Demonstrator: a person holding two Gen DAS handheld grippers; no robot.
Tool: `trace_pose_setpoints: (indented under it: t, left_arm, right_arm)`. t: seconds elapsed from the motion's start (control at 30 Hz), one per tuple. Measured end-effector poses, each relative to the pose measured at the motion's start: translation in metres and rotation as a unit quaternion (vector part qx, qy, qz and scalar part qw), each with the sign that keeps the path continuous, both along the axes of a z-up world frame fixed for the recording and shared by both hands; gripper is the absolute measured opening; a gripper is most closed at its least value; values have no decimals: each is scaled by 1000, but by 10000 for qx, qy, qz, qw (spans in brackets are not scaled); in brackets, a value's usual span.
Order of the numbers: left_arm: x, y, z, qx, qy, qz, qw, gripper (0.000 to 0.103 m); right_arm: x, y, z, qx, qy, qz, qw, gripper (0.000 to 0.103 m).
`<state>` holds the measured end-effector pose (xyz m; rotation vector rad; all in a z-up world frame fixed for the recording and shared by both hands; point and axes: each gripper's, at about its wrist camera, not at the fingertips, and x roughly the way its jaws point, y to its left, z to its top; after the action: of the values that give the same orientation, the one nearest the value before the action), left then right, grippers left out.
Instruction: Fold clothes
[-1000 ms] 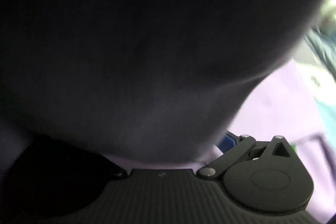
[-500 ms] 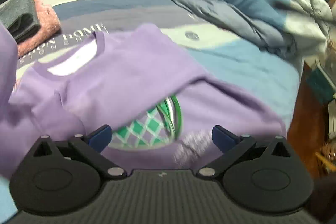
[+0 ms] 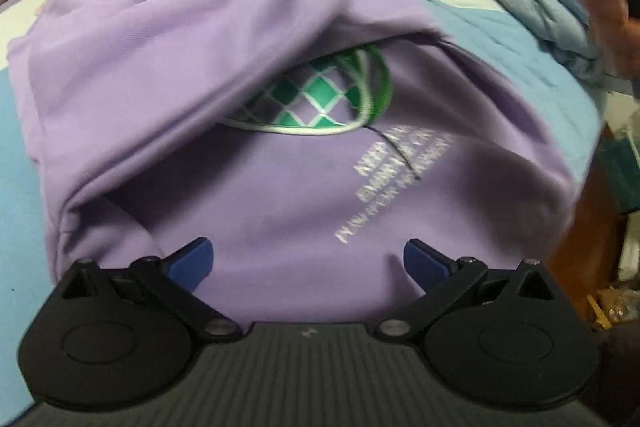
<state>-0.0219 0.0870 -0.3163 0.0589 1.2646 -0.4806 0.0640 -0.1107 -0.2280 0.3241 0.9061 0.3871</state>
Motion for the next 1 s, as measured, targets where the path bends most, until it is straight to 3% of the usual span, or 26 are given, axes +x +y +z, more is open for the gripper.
trace_pose_setpoints:
  t: [0.07,0.17,0.27,0.33,0.37,0.47,0.57,0.67,0.77,0.83,0.9,0.93,1.0]
  left_arm:
    - [-4,-1,2,104,-1,-103,9999,103]
    - [-5,0,-7,269,105,14,9996,103]
    - [-3,8,-19,257,222,263,9991,103]
    - [3,6,-21,303,223,303,9988,103]
    - [1,5,-19,336,220,279,9988,103]
    - [-7,4,-7,303,152,228,9992,103]
    - [-16,9,17,194,-22,357,9992,103]
    - [-11,26,48,-60,-413,999,9941,103]
    - [9,56,60,-329,-679,2123,9743,103]
    - [29,84,56,-564,-597,2990,9507,103]
    - [48,106,43,-625,-417,3560,9315,103]
    - [60,113,34,-636,-363,3727,9250,103]
    - [83,121,20,-563,-243,3836,9215,103]
  right_arm:
    - [-7,7,30,155,-532,229,9982,10]
    - [-14,3,48,243,-1120,330,9929,10]
    - [7,-10,-6,-228,-275,-116,9993,11]
    - [21,-20,-43,-440,438,-323,9975,11]
    - [22,-24,-51,-441,588,-374,9966,11]
    - [18,-32,-50,-511,604,-553,9953,22]
    - [6,-46,-34,-696,384,-825,9934,48]
    - [2,-63,-30,-744,329,-921,9924,52]
    - [10,-76,-32,-645,412,-818,9937,55]
    - [24,-81,-36,-412,525,-764,9948,59]
    - [39,-84,-41,-170,644,-775,9948,59]
    - [48,-85,-43,-68,700,-833,9940,59]
    - [65,-86,-48,54,820,-929,9923,59]
